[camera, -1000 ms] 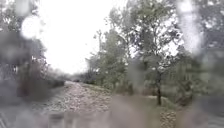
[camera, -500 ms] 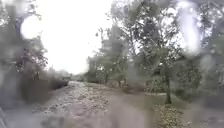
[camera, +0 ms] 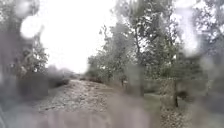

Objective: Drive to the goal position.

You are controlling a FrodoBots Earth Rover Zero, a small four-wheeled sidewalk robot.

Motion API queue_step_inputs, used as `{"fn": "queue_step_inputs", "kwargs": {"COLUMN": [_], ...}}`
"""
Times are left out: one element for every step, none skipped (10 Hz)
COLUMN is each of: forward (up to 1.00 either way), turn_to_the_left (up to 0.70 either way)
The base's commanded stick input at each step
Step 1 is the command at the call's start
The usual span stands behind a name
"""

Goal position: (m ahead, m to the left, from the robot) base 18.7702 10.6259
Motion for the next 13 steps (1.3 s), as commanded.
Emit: {"fn": "queue_step_inputs", "kwargs": {"forward": [0.7,0.7,0.7,0.7,0.7,0.7,0.7,0.7,0.7,0.7,0.7,0.7,0.7], "turn_to_the_left": [0.14,0.14,0.14,0.14,0.14,0.14,0.14,0.14,0.13,0.09,0.0,0.0,0.0]}}
